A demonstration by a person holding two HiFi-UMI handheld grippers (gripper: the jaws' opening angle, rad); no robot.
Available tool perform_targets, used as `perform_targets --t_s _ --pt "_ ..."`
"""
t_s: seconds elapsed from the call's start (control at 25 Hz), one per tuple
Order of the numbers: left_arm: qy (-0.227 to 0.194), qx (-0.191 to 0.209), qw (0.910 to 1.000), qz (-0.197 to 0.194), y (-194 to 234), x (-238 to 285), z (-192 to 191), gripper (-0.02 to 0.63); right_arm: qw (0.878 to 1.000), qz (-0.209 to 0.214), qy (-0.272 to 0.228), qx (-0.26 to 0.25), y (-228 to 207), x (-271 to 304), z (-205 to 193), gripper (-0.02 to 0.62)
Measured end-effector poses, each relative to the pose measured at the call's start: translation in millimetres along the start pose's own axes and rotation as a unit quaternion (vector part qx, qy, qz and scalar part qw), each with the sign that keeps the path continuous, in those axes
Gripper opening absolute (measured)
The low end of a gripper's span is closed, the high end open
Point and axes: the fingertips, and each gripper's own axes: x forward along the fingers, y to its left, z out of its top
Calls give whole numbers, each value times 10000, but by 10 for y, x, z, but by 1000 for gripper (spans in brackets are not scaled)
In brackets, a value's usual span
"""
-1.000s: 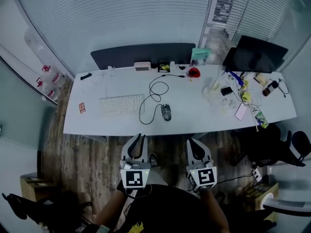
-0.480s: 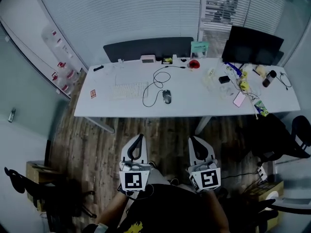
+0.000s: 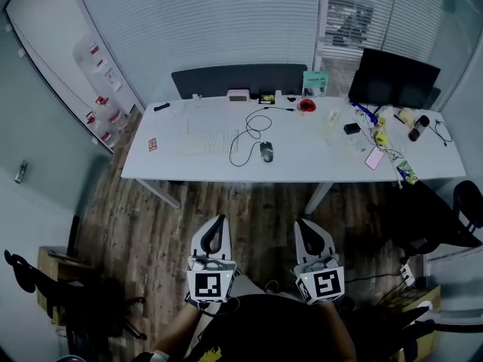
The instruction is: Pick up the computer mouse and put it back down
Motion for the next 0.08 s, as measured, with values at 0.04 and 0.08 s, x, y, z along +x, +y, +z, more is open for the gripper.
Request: perform_targets --t_s 0.04,0.08 --pt "-48 0 10000 22 57 -40 4 12 10000 -4 -10 -6 51 4 5 14" --pt "-80 12 10000 40 116 -82 2 12 10000 -9 -23 -5 103 10 8 14"
